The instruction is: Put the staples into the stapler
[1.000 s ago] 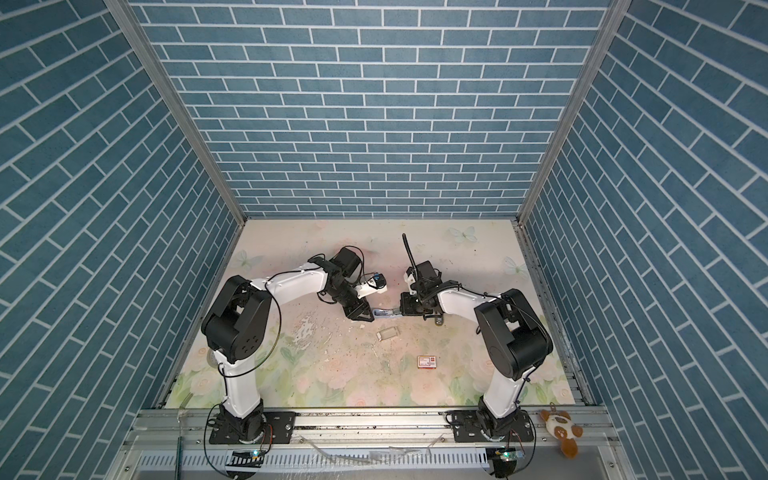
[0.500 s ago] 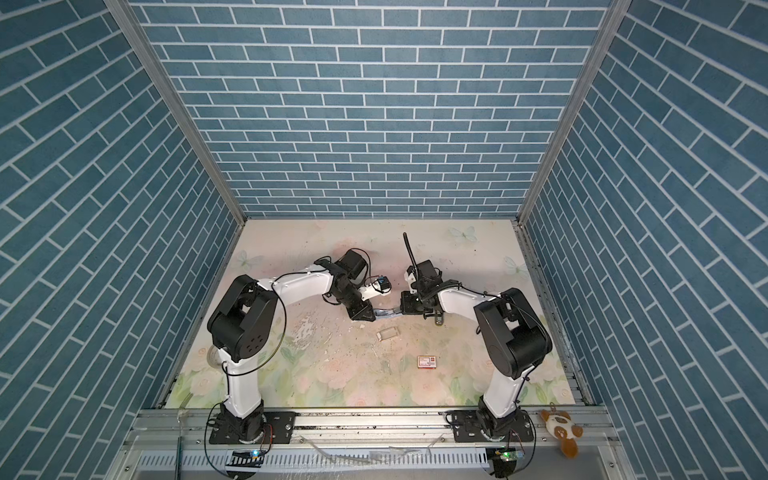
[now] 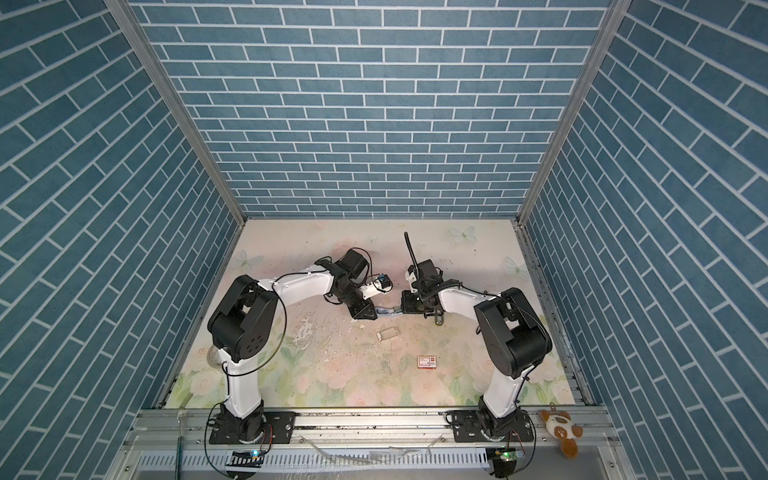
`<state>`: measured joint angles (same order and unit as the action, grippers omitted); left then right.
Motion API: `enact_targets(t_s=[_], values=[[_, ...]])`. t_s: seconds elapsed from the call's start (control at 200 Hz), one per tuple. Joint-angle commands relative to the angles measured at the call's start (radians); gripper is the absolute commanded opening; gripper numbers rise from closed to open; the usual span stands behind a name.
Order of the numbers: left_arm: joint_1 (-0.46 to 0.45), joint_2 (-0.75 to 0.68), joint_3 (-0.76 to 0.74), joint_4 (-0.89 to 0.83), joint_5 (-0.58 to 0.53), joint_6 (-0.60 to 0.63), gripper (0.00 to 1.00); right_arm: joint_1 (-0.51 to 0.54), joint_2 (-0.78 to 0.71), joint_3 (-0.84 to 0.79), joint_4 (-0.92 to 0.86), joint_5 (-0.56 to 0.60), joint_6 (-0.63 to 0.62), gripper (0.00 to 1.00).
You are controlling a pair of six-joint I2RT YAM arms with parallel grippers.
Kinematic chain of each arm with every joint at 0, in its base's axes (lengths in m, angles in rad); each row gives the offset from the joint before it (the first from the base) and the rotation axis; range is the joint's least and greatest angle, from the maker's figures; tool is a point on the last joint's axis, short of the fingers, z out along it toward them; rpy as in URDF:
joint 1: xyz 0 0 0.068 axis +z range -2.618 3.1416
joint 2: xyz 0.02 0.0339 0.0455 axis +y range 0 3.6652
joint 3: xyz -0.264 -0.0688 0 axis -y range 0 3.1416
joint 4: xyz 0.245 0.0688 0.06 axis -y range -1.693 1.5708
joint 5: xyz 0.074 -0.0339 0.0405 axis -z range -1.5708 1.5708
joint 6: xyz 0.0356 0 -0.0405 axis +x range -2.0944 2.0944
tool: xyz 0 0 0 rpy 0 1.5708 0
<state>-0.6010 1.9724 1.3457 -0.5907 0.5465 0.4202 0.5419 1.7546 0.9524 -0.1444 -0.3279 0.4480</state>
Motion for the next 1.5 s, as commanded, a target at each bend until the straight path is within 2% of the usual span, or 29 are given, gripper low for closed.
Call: enact_targets(t_s=[0.0, 0.465, 0.745, 1.115, 1.495], values=[[-0.014, 0.006, 0.005, 0.075, 0.031, -0.011, 0.24, 0.010, 0.041, 0.006, -0.016, -0.058, 0.004, 0.11], [-0.015, 0.003, 0.025, 0.096, 0.040, -0.017, 0.24, 0.032, 0.062, 0.032, -0.011, -0.112, 0.003, 0.11], [-0.013, -0.042, -0.025, 0.097, 0.028, -0.001, 0.24, 0.058, 0.091, 0.050, 0.007, -0.117, 0.019, 0.13], [-0.006, -0.129, -0.072, 0.096, 0.023, -0.004, 0.24, 0.055, 0.043, 0.027, 0.078, -0.092, 0.070, 0.19], [-0.006, -0.138, -0.070, 0.080, 0.023, 0.013, 0.25, 0.047, 0.017, -0.014, 0.144, -0.104, 0.110, 0.22]])
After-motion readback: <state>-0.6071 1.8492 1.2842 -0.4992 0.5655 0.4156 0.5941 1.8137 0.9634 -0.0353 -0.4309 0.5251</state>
